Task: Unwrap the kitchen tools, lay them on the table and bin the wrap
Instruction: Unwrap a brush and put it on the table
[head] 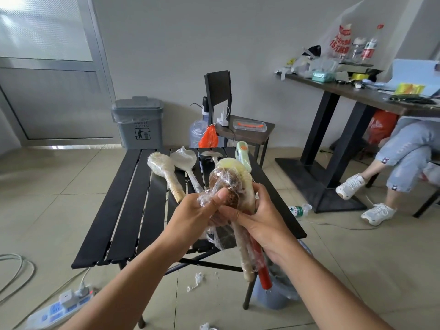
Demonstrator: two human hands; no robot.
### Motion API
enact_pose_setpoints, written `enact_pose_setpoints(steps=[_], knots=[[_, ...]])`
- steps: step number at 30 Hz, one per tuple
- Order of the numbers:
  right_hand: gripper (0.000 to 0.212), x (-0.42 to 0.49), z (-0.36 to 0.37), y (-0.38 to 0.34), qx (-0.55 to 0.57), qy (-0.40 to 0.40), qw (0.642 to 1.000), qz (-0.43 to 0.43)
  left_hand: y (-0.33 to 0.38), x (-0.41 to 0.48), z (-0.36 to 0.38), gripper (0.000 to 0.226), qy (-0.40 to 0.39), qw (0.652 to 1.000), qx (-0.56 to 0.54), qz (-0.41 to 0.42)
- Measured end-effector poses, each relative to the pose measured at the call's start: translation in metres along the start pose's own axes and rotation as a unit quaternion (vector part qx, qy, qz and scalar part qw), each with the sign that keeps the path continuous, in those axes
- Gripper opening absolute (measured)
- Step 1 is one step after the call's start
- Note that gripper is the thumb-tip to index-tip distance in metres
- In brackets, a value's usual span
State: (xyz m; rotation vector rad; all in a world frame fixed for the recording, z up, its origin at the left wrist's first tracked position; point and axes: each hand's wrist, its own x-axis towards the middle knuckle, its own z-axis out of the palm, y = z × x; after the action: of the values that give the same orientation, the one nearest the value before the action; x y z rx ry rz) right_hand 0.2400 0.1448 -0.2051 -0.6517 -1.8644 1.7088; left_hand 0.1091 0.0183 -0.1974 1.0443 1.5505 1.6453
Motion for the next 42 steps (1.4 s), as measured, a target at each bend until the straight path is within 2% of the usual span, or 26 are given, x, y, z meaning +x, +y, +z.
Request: enact_pose_setpoints(steps=[3,7,11,15,18,20,22,24,28,34,39,42], knots=[[0.075,0.001,-0.001,-0.001,0.002,0.021,1.0,-0.01,0.009,-0.001,0.002,0.043,0.038,0.999,-0.02,0.0],[0.075,0.002,0.0,0.002,0.004,0.061,0.998,-0.018,0.01,0.003,0.004,0.05,0.099,0.995,0.0,0.001],[0.071,0.004,0.002,0.002,-0.016,0.114,0.993,-0.009,0.01,0.002,0.005,0.056,0.146,0.988,-0.004,0.039],[0.053,0.017,-0.01,-0.007,0.108,0.193,0.974,0.045,0.005,0.005,-0.001,0.066,0.209,0.977,0.004,0.039],[0.039,0.016,-0.01,-0.007,0.208,0.151,0.964,0.072,0.003,0.005,-0.001,0.067,0.22,0.974,0.013,0.056],[0.053,0.014,-0.008,-0.006,0.238,0.119,0.959,0.101,0.004,0.004,-0.002,0.064,0.22,0.973,0.025,0.066],[0.075,0.013,-0.007,-0.006,0.205,0.104,0.967,0.111,0.004,0.004,-0.001,0.064,0.216,0.972,0.057,0.078],[0.085,0.011,-0.006,-0.007,0.139,0.117,0.979,0.092,0.004,0.001,0.002,0.063,0.204,0.971,0.081,0.092],[0.073,0.009,-0.003,-0.003,0.109,0.133,0.985,0.006,0.004,-0.001,0.005,0.053,0.213,0.963,0.125,0.102],[0.079,0.013,-0.026,-0.011,-0.033,0.149,0.988,-0.011,0.005,0.007,-0.02,0.044,0.228,0.934,0.26,0.095],[0.076,0.012,-0.037,-0.018,-0.032,0.136,0.99,-0.026,0.008,0.008,-0.04,0.054,0.217,0.929,0.291,0.069],[0.08,0.013,-0.041,-0.018,-0.008,0.126,0.992,-0.011,0.013,0.006,-0.049,0.053,0.219,0.933,0.276,0.073]])
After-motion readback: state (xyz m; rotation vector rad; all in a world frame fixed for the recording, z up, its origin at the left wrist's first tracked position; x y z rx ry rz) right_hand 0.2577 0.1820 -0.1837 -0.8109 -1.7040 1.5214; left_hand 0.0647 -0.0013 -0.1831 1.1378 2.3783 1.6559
